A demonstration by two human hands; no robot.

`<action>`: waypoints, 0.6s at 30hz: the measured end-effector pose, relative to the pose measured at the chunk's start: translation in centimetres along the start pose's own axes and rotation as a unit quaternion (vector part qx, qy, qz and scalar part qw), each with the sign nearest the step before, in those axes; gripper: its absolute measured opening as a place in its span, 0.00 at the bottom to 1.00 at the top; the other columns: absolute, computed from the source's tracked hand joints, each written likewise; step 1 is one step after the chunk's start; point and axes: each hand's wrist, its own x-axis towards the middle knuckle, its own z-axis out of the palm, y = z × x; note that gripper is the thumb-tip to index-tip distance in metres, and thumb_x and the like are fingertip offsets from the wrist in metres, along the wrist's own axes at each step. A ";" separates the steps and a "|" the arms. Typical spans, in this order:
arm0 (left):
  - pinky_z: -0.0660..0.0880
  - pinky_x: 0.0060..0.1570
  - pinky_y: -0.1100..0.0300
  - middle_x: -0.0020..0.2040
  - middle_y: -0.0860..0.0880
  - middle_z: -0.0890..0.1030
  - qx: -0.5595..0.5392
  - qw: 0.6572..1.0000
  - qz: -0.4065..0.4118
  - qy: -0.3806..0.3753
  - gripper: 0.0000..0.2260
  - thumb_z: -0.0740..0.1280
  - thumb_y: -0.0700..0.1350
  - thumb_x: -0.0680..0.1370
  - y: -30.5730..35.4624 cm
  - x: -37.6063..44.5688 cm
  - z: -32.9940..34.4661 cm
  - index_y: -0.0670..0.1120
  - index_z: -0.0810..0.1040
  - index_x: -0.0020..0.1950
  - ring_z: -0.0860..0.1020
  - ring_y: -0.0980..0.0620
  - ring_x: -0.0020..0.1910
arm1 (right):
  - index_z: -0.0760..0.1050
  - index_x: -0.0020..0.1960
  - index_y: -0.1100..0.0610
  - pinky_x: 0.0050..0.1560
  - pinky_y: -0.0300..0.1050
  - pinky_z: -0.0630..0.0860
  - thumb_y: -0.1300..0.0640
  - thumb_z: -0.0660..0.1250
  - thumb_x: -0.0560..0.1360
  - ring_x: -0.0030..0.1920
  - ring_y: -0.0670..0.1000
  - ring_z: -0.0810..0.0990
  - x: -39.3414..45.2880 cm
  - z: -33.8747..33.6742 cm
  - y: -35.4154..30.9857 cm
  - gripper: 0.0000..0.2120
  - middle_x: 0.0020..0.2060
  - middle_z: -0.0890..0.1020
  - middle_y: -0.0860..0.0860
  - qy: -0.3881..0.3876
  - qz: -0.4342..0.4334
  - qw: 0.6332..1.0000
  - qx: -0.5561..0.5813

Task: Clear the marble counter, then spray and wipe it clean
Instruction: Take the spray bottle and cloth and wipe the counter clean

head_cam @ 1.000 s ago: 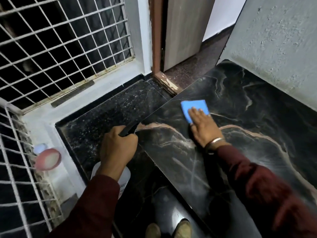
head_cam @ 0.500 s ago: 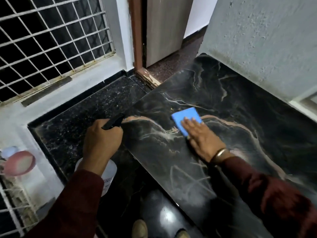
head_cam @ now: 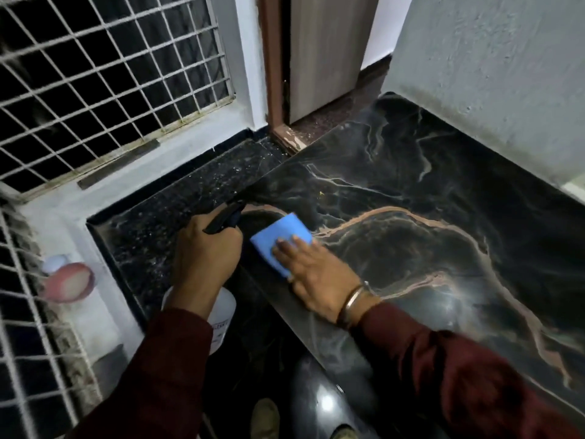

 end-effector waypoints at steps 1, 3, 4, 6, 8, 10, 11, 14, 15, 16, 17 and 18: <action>0.85 0.48 0.42 0.43 0.45 0.87 -0.001 1.000 -0.001 0.003 0.13 0.66 0.48 0.69 -0.3 -0.2 -0.7 0.53 0.86 0.49 0.85 0.35 0.45 | 0.60 0.76 0.57 0.72 0.57 0.57 0.48 0.49 0.77 0.73 0.60 0.63 1.2 -0.2 1.8 0.29 0.74 0.65 0.56 0.015 0.055 0.998 0.000; 0.83 0.45 0.38 0.37 0.44 0.85 -0.001 1.000 -0.001 0.013 0.09 0.66 0.47 0.69 -0.7 -0.9 -1.7 0.56 0.85 0.41 0.84 0.35 0.40 | 0.59 0.76 0.58 0.72 0.58 0.56 0.46 0.43 0.75 0.74 0.61 0.60 4.8 -0.9 3.7 0.32 0.75 0.62 0.57 0.037 0.172 0.984 0.006; 0.83 0.42 0.37 0.34 0.43 0.84 0.001 1.000 0.005 0.017 0.07 0.66 0.46 0.69 -1.0 -1.1 -2.1 0.54 0.84 0.39 0.83 0.35 0.38 | 0.57 0.76 0.57 0.72 0.57 0.55 0.46 0.43 0.76 0.75 0.61 0.57 7.0 -0.9 3.4 0.32 0.76 0.60 0.57 0.030 0.212 0.977 0.007; 0.82 0.40 0.36 0.32 0.42 0.82 0.010 0.999 0.016 0.028 0.06 0.65 0.46 0.69 -1.5 -1.6 -2.7 0.53 0.83 0.39 0.82 0.34 0.37 | 0.53 0.77 0.57 0.73 0.56 0.52 0.48 0.48 0.79 0.76 0.61 0.53 10.9 -0.4 0.5 0.28 0.77 0.55 0.56 0.007 0.209 0.978 0.008; 0.83 0.42 0.38 0.32 0.43 0.82 0.020 0.999 0.013 0.034 0.06 0.66 0.45 0.70 -1.6 -1.9 -3.3 0.52 0.83 0.39 0.82 0.36 0.37 | 0.51 0.78 0.57 0.72 0.56 0.52 0.50 0.52 0.80 0.76 0.61 0.53 12.7 0.6 -3.0 0.28 0.77 0.55 0.56 -0.011 0.135 0.991 -0.015; 0.84 0.42 0.38 0.33 0.43 0.83 0.032 0.999 0.010 0.038 0.05 0.67 0.45 0.71 -1.9 -2.1 -3.6 0.48 0.83 0.39 0.82 0.36 0.38 | 0.56 0.77 0.58 0.71 0.58 0.58 0.49 0.50 0.78 0.74 0.63 0.58 11.5 1.4 -5.1 0.29 0.75 0.60 0.57 -0.027 0.055 0.998 -0.034; 0.84 0.42 0.37 0.33 0.43 0.83 0.032 0.999 0.009 0.039 0.05 0.67 0.45 0.71 -1.8 -2.2 -3.6 0.47 0.82 0.38 0.82 0.36 0.38 | 0.60 0.75 0.59 0.69 0.59 0.62 0.49 0.49 0.77 0.72 0.63 0.62 10.0 1.5 -5.6 0.29 0.74 0.64 0.57 -0.019 0.022 0.999 -0.033; 0.84 0.42 0.40 0.33 0.44 0.83 0.038 0.999 0.008 0.031 0.04 0.68 0.47 0.69 -1.2 -2.7 -3.1 0.53 0.83 0.39 0.83 0.36 0.37 | 0.58 0.76 0.55 0.73 0.55 0.57 0.49 0.50 0.78 0.75 0.58 0.60 2.7 1.3 -4.8 0.28 0.75 0.62 0.53 -0.030 -0.055 0.998 0.001; 0.84 0.43 0.40 0.33 0.44 0.83 0.031 0.999 0.007 0.028 0.05 0.68 0.48 0.69 -0.9 -2.9 -2.7 0.54 0.84 0.38 0.83 0.36 0.37 | 0.55 0.77 0.53 0.75 0.52 0.52 0.49 0.50 0.79 0.76 0.55 0.56 0.2 1.0 -3.9 0.28 0.76 0.59 0.50 -0.037 -0.067 0.997 0.003; 0.84 0.43 0.39 0.34 0.44 0.84 0.018 1.000 0.003 0.019 0.05 0.68 0.48 0.70 -0.5 -3.1 -2.0 0.55 0.84 0.38 0.83 0.36 0.38 | 0.53 0.78 0.51 0.76 0.50 0.48 0.49 0.51 0.79 0.77 0.52 0.53 -2.1 0.5 -2.3 0.28 0.77 0.56 0.48 -0.042 -0.063 0.997 -0.002; 0.84 0.44 0.38 0.35 0.44 0.84 0.012 1.000 -0.002 0.007 0.06 0.67 0.48 0.70 0.0 -3.4 -1.5 0.55 0.84 0.38 0.83 0.36 0.38 | 0.53 0.78 0.50 0.76 0.49 0.48 0.49 0.51 0.79 0.77 0.51 0.52 -3.6 -0.1 -0.5 0.28 0.77 0.56 0.48 -0.041 -0.046 0.998 -0.006; 0.84 0.44 0.37 0.35 0.44 0.84 0.008 1.000 -0.003 -0.004 0.06 0.67 0.48 0.70 0.4 -3.8 -0.9 0.57 0.84 0.38 0.83 0.36 0.39 | 0.54 0.78 0.52 0.75 0.52 0.51 0.50 0.51 0.79 0.76 0.52 0.54 -4.7 -0.8 1.9 0.27 0.76 0.58 0.49 -0.034 -0.014 0.999 -0.008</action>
